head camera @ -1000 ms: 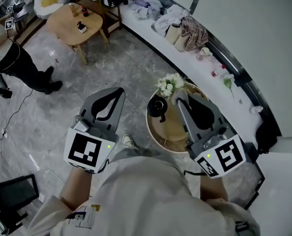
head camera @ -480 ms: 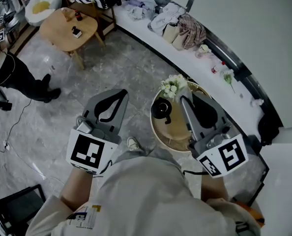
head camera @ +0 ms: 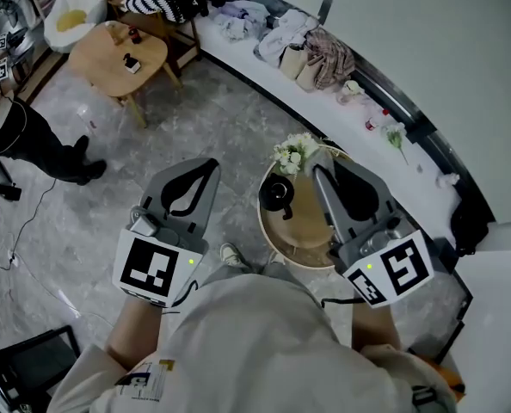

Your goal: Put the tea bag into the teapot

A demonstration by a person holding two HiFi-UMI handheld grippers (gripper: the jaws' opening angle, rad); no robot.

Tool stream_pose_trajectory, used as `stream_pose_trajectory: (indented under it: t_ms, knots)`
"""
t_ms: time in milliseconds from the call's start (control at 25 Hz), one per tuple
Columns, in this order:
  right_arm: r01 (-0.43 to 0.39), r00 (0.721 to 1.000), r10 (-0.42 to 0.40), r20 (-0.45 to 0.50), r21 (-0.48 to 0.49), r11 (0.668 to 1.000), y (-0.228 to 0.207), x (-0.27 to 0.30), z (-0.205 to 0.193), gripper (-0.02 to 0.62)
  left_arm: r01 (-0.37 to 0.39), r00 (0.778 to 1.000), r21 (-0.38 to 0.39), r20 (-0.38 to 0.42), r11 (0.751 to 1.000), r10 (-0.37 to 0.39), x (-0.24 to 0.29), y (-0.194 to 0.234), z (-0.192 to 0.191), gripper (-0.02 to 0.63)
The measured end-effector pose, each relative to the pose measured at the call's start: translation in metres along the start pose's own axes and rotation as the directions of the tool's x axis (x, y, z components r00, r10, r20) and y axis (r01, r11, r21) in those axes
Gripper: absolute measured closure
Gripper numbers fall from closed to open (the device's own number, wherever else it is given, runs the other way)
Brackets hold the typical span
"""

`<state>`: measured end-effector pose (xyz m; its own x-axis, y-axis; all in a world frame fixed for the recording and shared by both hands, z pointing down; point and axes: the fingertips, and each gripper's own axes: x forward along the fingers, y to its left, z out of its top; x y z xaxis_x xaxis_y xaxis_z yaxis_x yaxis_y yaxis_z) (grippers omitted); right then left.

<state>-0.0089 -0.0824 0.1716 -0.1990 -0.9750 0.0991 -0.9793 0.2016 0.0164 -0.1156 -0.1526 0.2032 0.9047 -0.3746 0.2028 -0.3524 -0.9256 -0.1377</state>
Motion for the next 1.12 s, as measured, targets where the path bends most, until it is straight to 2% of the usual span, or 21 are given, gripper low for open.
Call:
stream_pose_trajectory:
  t_ms: [240,360,560,800,920,1120]
  knots:
    - [-0.029,0.999,0.029,-0.022,0.02,0.999,-0.017,-0.009,-0.009,0.549,-0.018,1.0,-0.009,-0.018,1.0,0.017,0.014,-0.013,0.0,0.598]
    - [-0.06,0.992,0.062,-0.112,0.025,0.998,-0.022,-0.006,-0.026,0.549,-0.024,0.999,-0.017,-0.028,1.0,0.024,0.02,-0.014,-0.001,0.598]
    - [-0.105,0.959,0.117,-0.257,0.061,0.993,-0.028,0.003,-0.064,0.549,-0.023,0.999,-0.021,-0.049,1.0,0.022,0.034,-0.014,-0.007,0.598]
    - [-0.107,0.912,0.125,-0.391,0.068,0.992,-0.043,0.019,-0.108,0.549,-0.015,0.996,-0.073,-0.086,0.997,0.008,0.058,-0.014,-0.029,0.598]
    - [-0.109,0.884,0.117,-0.452,0.044,0.993,-0.049,0.029,-0.13,0.55,-0.017,0.992,-0.071,-0.128,0.997,0.008,0.071,-0.012,-0.049,0.598]
    - [-0.113,0.845,0.135,-0.517,0.075,0.991,-0.057,0.043,-0.171,0.55,-0.005,0.977,-0.049,-0.214,0.999,-0.006,0.095,-0.011,-0.088,0.598]
